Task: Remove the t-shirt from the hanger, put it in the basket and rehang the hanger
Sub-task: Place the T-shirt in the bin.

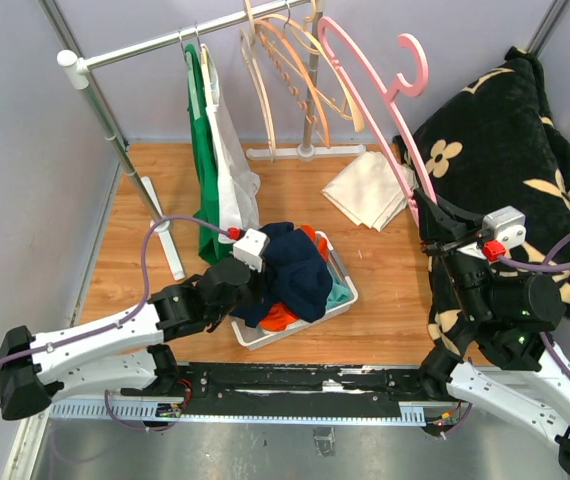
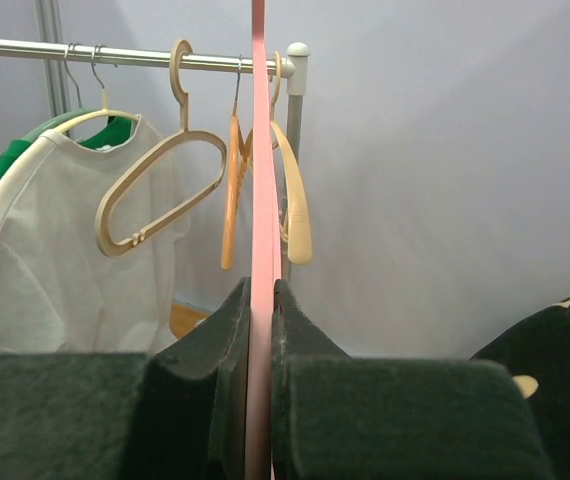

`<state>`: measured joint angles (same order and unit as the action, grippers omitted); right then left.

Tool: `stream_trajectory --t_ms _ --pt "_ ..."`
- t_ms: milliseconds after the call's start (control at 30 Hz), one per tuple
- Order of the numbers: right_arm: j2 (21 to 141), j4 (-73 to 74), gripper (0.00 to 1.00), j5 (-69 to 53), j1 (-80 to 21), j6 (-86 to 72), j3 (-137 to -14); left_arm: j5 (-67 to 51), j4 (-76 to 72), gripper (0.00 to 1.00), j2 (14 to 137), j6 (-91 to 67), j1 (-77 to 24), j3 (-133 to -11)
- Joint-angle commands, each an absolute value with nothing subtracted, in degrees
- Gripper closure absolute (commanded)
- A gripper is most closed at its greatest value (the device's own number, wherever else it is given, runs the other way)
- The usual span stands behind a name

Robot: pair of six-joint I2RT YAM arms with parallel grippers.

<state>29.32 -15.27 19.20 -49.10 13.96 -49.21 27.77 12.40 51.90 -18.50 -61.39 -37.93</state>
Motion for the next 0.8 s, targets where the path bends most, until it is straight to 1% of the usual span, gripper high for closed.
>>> stream_trajectory --t_ms 0,133,333,533,667,733,767 --pt "29.3 -18.4 0.99 16.5 -49.5 13.2 -51.0 29.3 7.3 0.99 55.9 -18.7 -62.1 -37.0" --pt "30.6 -17.3 0.99 14.9 -49.5 12.0 -52.9 28.5 6.6 0.99 60.6 -19.7 -62.2 -35.9" --pt "34.5 -15.7 0.99 13.8 -49.5 9.5 -56.1 27.7 5.7 1.0 63.6 -20.5 -62.8 -35.3" --pt "39.6 -11.6 0.99 14.5 -49.5 4.5 -60.6 28.2 7.9 0.99 66.4 -20.5 -64.6 -37.4" --pt "41.9 -10.6 0.99 15.8 -49.5 2.7 -61.1 29.5 10.6 1.0 65.9 -20.9 -65.6 -39.6" --pt "42.6 -10.4 0.99 17.0 -49.6 2.2 -61.1 29.6 11.4 0.94 64.6 -21.0 -65.9 -40.3" --pt "43.0 -10.2 0.99 17.6 -49.5 2.0 -61.2 29.5 11.8 0.89 63.7 -21.1 -66.0 -40.7"
